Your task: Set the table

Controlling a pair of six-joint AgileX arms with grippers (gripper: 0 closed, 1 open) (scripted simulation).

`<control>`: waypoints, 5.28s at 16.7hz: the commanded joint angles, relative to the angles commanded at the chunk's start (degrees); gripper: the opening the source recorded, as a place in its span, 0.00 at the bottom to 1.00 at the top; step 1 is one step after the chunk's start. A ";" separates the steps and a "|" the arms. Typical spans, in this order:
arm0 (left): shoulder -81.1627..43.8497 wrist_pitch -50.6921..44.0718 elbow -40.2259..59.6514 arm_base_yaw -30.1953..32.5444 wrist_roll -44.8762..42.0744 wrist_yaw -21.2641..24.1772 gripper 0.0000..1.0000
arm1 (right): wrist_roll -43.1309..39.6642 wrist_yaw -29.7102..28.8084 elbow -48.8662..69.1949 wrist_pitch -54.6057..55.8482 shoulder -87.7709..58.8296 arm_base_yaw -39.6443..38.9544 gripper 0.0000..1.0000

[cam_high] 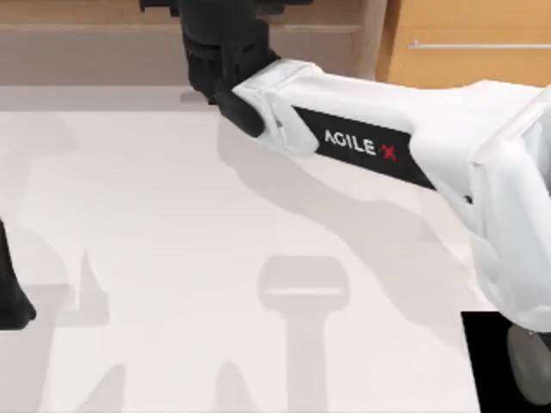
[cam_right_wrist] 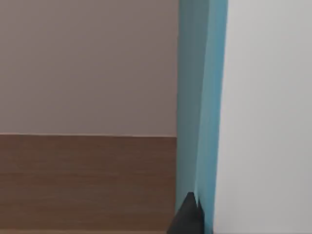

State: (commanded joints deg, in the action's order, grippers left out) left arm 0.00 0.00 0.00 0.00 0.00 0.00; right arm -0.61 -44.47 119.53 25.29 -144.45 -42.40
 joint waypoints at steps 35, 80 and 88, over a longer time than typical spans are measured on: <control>0.00 0.00 0.00 0.00 0.00 0.00 1.00 | 4.16 10.46 -34.89 9.13 24.29 -2.39 0.00; 0.00 0.00 0.00 0.00 0.00 0.00 1.00 | 84.05 69.25 -62.47 13.29 32.49 70.37 0.00; 0.00 0.00 0.00 0.00 0.00 0.00 1.00 | 84.35 68.96 -61.54 13.10 31.50 70.21 0.23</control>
State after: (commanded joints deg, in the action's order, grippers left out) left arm 0.00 0.00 0.00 0.00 0.00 0.00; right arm 83.74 24.49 57.99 38.38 -112.94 27.81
